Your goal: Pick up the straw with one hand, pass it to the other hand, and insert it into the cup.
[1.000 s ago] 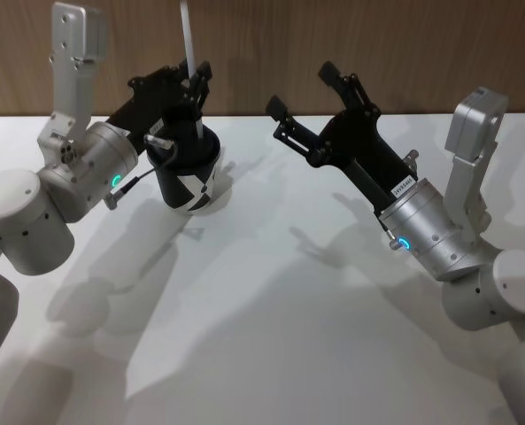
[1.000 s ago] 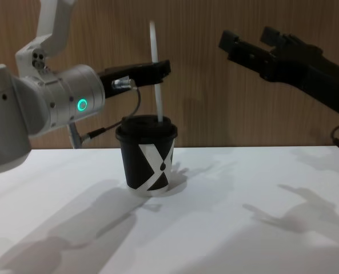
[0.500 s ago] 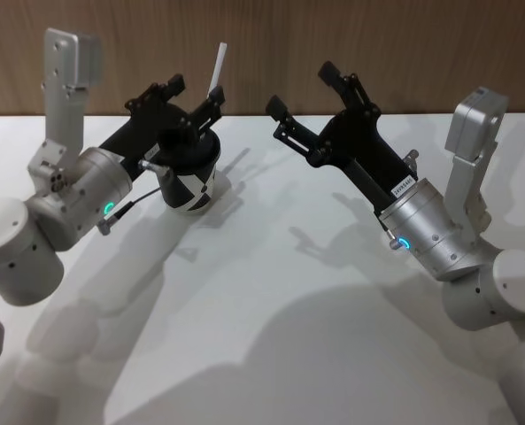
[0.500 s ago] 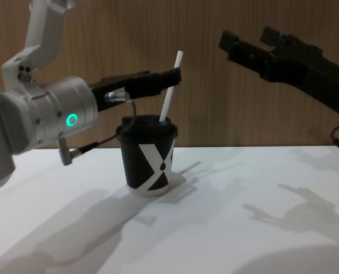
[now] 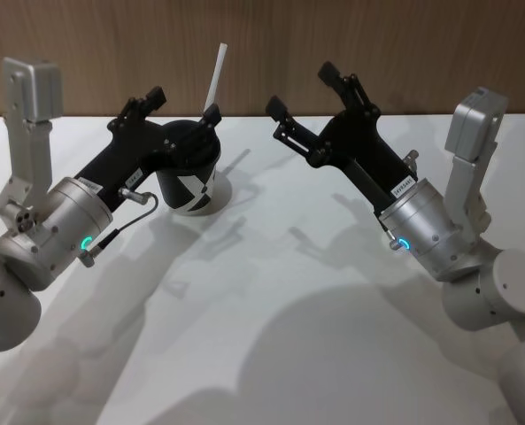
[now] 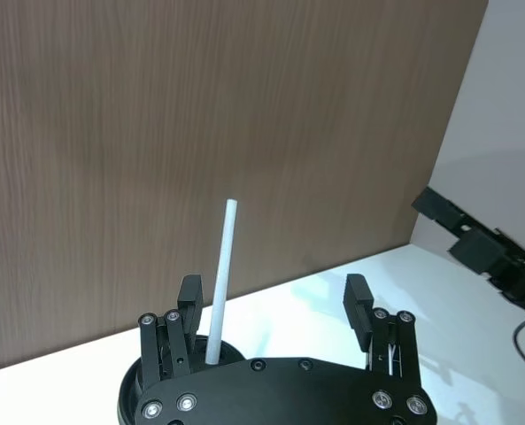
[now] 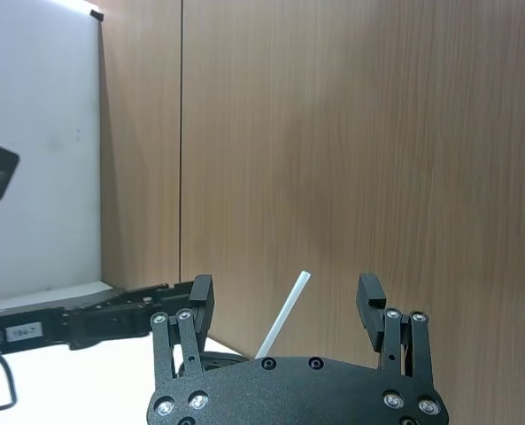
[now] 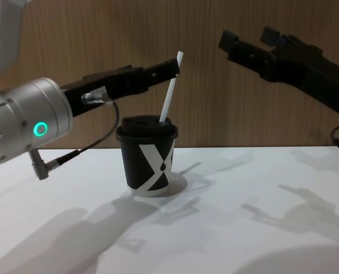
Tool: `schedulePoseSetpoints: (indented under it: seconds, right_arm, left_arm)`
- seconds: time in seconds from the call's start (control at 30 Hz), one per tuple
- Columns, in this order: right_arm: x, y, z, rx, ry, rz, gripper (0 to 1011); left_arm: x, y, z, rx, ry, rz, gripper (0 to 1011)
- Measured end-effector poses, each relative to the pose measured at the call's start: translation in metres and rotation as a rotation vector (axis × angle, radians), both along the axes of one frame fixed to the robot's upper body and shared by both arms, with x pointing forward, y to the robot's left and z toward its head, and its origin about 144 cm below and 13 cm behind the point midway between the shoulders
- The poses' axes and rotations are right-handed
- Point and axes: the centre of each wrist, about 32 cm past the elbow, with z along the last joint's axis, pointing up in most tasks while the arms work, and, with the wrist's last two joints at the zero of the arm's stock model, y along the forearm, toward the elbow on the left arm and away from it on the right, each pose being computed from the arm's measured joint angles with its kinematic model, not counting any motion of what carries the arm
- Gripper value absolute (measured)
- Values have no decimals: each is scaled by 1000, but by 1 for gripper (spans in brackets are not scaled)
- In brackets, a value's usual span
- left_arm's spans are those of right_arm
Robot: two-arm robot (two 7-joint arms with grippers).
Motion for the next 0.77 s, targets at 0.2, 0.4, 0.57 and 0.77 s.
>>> schedulePoseSetpoints:
  seconds: [0.2, 0.4, 0.57, 0.77]
  right_arm:
    - [0, -1, 0, -4, 3, -1, 1001]
    - [-2, -5, -1, -20, 13, -1, 1001]
    - [-4, -8, -1, -32, 20, 0, 1001]
    - [-5, -11, -1, -43, 26, 2, 1001]
  left_arm:
    - [-9, 2, -2, -24, -12, -2, 1000]
    - [-13, 2, -7, -47, -17, -4, 1000]
    - [-14, 0, -10, -62, -24, -3, 1000]
    - [-15, -1, -14, -72, -33, 3, 1000]
